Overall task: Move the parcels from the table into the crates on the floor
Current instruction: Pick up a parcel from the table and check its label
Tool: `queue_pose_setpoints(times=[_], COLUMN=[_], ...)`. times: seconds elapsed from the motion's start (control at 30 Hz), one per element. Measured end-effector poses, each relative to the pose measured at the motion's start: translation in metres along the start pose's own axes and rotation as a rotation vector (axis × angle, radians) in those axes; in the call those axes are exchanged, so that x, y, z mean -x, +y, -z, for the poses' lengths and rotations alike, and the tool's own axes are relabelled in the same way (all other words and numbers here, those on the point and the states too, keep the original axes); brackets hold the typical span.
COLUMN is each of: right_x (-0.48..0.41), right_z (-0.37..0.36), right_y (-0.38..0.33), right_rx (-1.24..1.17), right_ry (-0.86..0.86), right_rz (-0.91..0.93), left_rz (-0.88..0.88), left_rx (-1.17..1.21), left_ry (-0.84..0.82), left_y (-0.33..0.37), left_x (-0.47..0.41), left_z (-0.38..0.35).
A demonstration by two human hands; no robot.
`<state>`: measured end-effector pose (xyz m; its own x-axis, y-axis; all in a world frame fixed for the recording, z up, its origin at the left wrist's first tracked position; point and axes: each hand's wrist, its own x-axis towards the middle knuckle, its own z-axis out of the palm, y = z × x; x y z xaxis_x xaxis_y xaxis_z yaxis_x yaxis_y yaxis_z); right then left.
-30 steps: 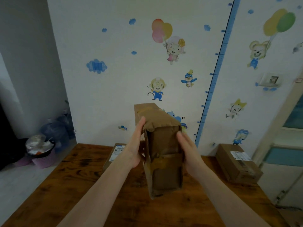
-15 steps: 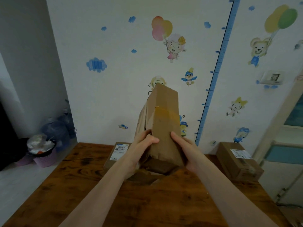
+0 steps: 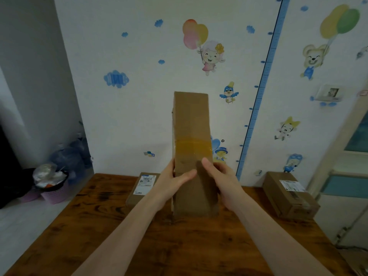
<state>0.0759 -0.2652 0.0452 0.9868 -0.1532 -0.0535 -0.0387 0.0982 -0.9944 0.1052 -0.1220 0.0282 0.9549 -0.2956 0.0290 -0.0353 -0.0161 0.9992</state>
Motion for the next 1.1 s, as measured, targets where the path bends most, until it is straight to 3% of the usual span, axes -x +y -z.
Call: queue_pose_setpoints(times=[0.1, 0.33, 0.73, 1.0, 1.1], right_x=[-0.005, -0.007, -0.018, -0.025, -0.027], right_z=[0.0, 0.002, 0.01, 0.018, 0.023], right_y=[0.004, 0.014, 0.021, 0.025, 0.034], right_rx=[-0.041, -0.044, 0.063, 0.182, 0.226], right_ry=[0.026, 0.045, 0.014, -0.063, -0.082], right_rz=[0.043, 0.089, 0.059, -0.213, -0.223], left_rz=[-0.033, -0.152, -0.16, -0.053, -0.009], left_rx=[-0.039, -0.182, 0.113, 0.215, 0.234], left_ry=[-0.024, 0.134, 0.172, 0.25, 0.268], left_y=[-0.009, 0.006, 0.014, 0.01, 0.006], left_x=[0.0, -0.014, -0.01, -0.01, -0.011], left_z=[-0.003, 0.003, 0.01, 0.017, 0.021])
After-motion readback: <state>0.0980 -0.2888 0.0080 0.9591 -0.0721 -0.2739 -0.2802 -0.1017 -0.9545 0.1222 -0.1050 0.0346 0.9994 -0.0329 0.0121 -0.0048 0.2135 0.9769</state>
